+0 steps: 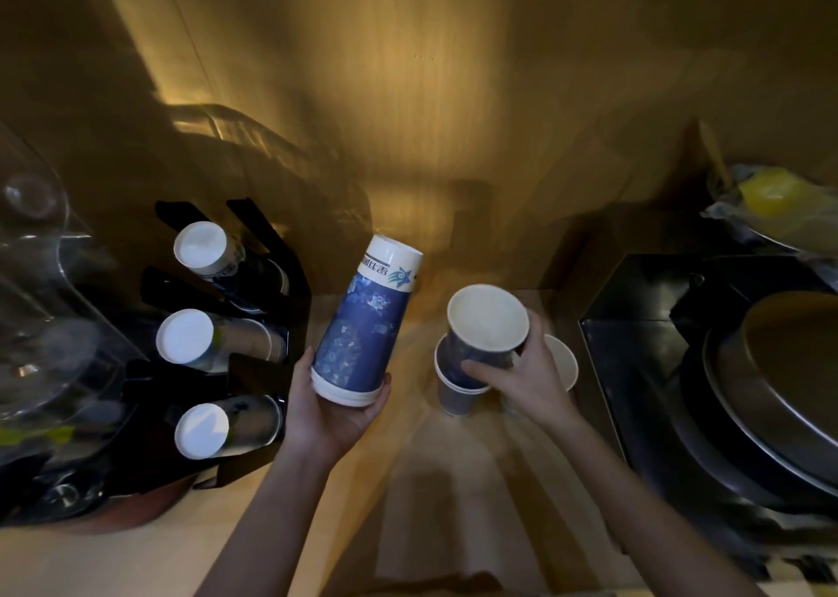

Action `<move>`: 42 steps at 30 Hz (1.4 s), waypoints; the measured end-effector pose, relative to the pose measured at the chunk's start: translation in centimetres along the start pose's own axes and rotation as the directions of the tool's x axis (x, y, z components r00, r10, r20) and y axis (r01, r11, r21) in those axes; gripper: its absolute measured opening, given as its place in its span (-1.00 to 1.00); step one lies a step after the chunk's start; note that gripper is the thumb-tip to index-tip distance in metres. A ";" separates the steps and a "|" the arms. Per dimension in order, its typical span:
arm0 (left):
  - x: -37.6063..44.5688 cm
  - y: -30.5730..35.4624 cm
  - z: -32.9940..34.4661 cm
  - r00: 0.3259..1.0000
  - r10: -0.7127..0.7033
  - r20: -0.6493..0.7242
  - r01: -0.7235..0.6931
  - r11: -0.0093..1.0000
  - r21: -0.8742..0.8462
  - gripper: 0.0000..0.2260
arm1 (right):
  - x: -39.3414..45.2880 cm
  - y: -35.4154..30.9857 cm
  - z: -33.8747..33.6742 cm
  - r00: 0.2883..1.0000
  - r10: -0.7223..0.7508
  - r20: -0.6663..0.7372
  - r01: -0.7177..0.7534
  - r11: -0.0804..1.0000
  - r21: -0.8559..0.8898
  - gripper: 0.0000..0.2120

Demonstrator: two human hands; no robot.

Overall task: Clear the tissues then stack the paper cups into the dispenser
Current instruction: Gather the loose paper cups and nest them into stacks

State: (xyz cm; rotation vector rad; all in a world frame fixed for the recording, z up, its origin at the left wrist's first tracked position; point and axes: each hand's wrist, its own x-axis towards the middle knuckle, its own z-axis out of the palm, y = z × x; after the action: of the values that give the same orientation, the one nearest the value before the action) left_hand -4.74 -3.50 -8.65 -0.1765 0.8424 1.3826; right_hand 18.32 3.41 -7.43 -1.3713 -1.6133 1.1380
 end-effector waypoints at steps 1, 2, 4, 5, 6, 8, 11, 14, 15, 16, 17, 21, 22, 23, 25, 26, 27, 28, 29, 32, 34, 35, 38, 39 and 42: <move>-0.1 0.1 0.2 1.000 -0.008 -0.004 0.008 1.000 0.010 -0.64 | -0.2 0.5 0.3 1.000 0.011 0.019 -0.010 0.999 -0.039 -0.11; -0.3 0.1 0.3 1.000 -0.012 -0.010 0.013 1.000 0.023 -0.65 | -0.3 0.8 0.5 0.999 0.019 0.035 -0.016 0.997 -0.075 -0.07; -0.5 0.2 0.7 1.000 0.004 -0.029 -0.002 0.998 0.067 -0.67 | -0.5 1.0 0.6 0.998 0.019 0.055 -0.008 0.980 -0.197 0.03; -0.6 0.1 0.8 0.999 0.024 -0.039 -0.020 0.995 0.098 -0.65 | -0.6 1.1 0.5 0.998 -0.006 0.063 0.025 0.949 -0.313 0.03; -0.7 0.0 0.8 0.997 0.053 -0.047 -0.046 0.990 0.133 -0.62 | -0.6 1.2 0.4 0.996 -0.053 0.078 0.083 0.887 -0.453 -0.01; -1.0 -0.3 1.0 0.988 0.150 -0.033 -0.138 0.962 0.235 -0.52 | -0.8 1.2 0.2 0.982 -0.113 0.148 0.183 0.741 -0.647 -0.08; -1.8 -0.7 1.7 0.928 0.371 0.024 -0.347 0.842 0.413 -0.33 | -1.2 0.8 0.0 0.977 -0.064 0.206 0.186 0.734 -0.653 -0.03; -2.7 -0.7 2.6 0.858 0.508 0.074 -0.468 0.715 0.519 -0.26 | -1.6 -1.0 -0.1 0.982 -0.172 0.081 0.190 0.859 -0.475 0.01; -2.9 -0.8 2.9 0.842 0.529 0.106 -0.494 0.677 0.545 -0.27 | -1.6 -1.7 0.0 0.970 -0.238 0.038 0.228 0.854 -0.468 0.04; -3.1 -0.9 3.1 0.824 0.548 0.143 -0.519 0.631 0.576 -0.30 | -1.6 -2.5 0.2 0.953 -0.303 0.028 0.275 0.820 -0.502 0.08; -3.3 -1.1 3.4 0.805 0.564 0.184 -0.544 0.578 0.608 -0.31 | -1.7 -3.3 0.4 0.932 -0.358 0.056 0.328 0.767 -0.551 0.12; -4.0 -2.1 4.4 0.747 0.578 0.328 -0.623 0.437 0.649 -0.42 | -1.7 -5.6 1.3 0.850 -0.437 0.295 0.511 0.544 -0.666 0.01; -4.2 -2.3 4.6 0.742 0.570 0.352 -0.634 0.425 0.647 -0.45 | -1.7 -5.8 1.3 0.839 -0.446 0.312 0.528 0.529 -0.664 -0.10; -4.3 -2.4 4.7 0.740 0.563 0.369 -0.640 0.417 0.645 -0.47 | -1.7 -6.0 1.3 0.842 -0.447 0.303 0.524 0.542 -0.657 -0.19; -4.4 -2.5 4.8 0.736 0.557 0.385 -0.647 0.410 0.643 -0.49 | -1.9 -5.9 1.1 0.863 -0.428 0.269 0.491 0.582 -0.648 -0.28; -4.5 -2.6 4.9 0.736 0.553 0.391 -0.649 0.410 0.641 -0.49 | -2.1 -5.8 1.1 0.869 -0.422 0.259 0.479 0.589 -0.650 -0.29; -4.5 -2.6 4.9 0.735 0.547 0.400 -0.652 0.406 0.641 -0.49 | -2.2 -5.6 1.0 0.871 -0.424 0.247 0.473 0.592 -0.653 -0.29; -4.5 -2.7 5.0 0.731 0.544 0.411 -0.655 0.392 0.646 -0.48 | -2.3 -5.6 0.9 0.872 -0.430 0.235 0.469 0.594 -0.653 -0.30; -4.5 -2.7 5.0 0.727 0.543 0.421 -0.657 0.372 0.655 -0.46 | -2.4 -5.5 0.9 0.871 -0.439 0.223 0.468 0.596 -0.653 -0.30; -4.6 -2.7 5.1 0.719 0.539 0.438 -0.662 0.339 0.669 -0.44 | -2.6 -5.6 0.7 0.862 -0.466 0.201 0.468 0.576 -0.670 -0.31; -4.6 -2.8 5.2 0.724 0.534 0.437 -0.660 0.353 0.663 -0.44 | -2.7 -5.6 0.7 0.855 -0.482 0.191 0.466 0.551 -0.693 -0.31; -4.6 -2.9 5.3 0.728 0.528 0.436 -0.659 0.366 0.657 -0.44 | -2.7 -5.5 0.6 0.852 -0.490 0.184 0.461 0.536 -0.707 -0.31; -4.6 -3.0 5.3 0.766 0.520 0.378 -0.629 0.483 0.609 -0.40 | -2.6 -5.3 0.2 0.833 -0.528 0.166 0.456 0.485 -0.746 -0.31; -4.5 -2.9 5.2 0.788 0.518 0.333 -0.606 0.555 0.571 -0.40 | -2.5 -5.2 -0.1 0.828 -0.537 0.159 0.452 0.472 -0.757 -0.32; -4.2 -1.8 4.6 0.824 0.532 0.195 -0.555 0.687 0.469 -0.44 | -1.8 -4.8 -1.6 0.846 -0.528 0.081 0.409 0.542 -0.734 -0.31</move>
State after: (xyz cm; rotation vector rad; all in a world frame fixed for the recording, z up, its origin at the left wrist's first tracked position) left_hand -0.96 -4.57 -3.49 0.5676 1.2603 1.6448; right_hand 18.45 1.66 -2.39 -1.2780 -2.2596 0.0047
